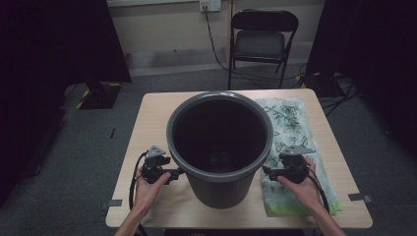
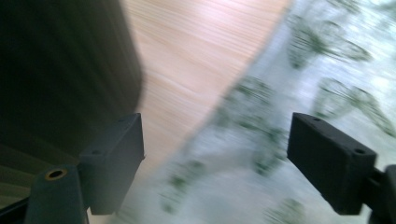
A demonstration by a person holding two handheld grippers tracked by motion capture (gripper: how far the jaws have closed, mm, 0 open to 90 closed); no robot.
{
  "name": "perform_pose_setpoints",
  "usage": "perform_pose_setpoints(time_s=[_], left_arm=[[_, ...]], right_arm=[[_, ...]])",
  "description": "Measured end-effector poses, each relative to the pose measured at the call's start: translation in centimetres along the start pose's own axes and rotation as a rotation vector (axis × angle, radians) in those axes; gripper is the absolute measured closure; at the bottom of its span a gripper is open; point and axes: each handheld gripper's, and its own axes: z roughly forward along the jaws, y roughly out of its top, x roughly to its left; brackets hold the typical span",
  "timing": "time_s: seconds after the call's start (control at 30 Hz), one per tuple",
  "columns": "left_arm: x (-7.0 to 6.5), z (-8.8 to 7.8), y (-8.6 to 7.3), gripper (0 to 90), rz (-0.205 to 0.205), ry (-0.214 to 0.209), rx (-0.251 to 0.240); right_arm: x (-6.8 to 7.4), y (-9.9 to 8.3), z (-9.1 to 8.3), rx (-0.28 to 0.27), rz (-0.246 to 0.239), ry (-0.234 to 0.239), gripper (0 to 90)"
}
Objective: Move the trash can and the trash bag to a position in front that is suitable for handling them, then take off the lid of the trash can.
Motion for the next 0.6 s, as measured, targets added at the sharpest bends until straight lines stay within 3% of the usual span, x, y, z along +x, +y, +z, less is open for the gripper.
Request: perform_pose_setpoints(time_s=[0.1, 0.17, 0.23, 0.3, 0.33, 0.37, 0.4, 0.47, 0.5, 0.57, 0.6], left_arm=[[0.7, -1.3, 0.4, 24.3, 0.003, -0.010, -0.038], [1.3, -1.9, 0.7, 26.6, -0.027, -0.057, -0.073], [1.7, -2.5, 1.0, 30.6, -0.021, -0.061, -0.075], [1.8, -2.8, 1.2, 38.3, -0.009, -0.068, -0.071], [2.1, -3.4, 1.5, 40.6, -0.012, -0.100, -0.081], [2.1, -3.7, 1.6, 45.2, -0.009, -0.105, -0.087], [2.0, -4.1, 1.8, 49.3, 0.011, -0.088, -0.096], [1.9, -4.5, 2.0, 52.1, 0.030, -0.072, -0.115], [2.0, -4.9, 2.5, 52.0, 0.012, -0.109, -0.122], [2.0, -5.4, 3.3, 51.5, -0.002, -0.120, -0.101], [1.8, -5.6, 3.8, 52.2, 0.011, -0.125, -0.089]], right_arm=[[-2.0, -0.7, -0.1, 0.018, 0.022, -0.029, 19.4], [-2.8, -1.1, 0.1, 0.033, 0.033, -0.044, 20.9], [-3.3, -1.7, 0.5, 0.055, 0.047, -0.040, 21.7], [-3.5, -1.9, 0.8, 0.072, 0.043, -0.049, 22.6], [-3.5, -1.9, 1.0, 0.074, 0.047, -0.058, 22.6], [-3.6, -1.9, 1.1, 0.077, 0.048, -0.065, 22.8], [-3.6, -2.0, 1.2, 0.085, 0.048, -0.069, 22.8], [-3.4, -2.4, 1.4, 0.072, 0.020, -0.085, 23.3], [-3.4, -2.5, 1.5, 0.066, 0.013, -0.092, 23.2], [-3.2, -2.7, 1.5, 0.053, 0.008, -0.101, 23.0], [-3.2, -2.7, 1.5, 0.044, 0.005, -0.105, 23.0]])
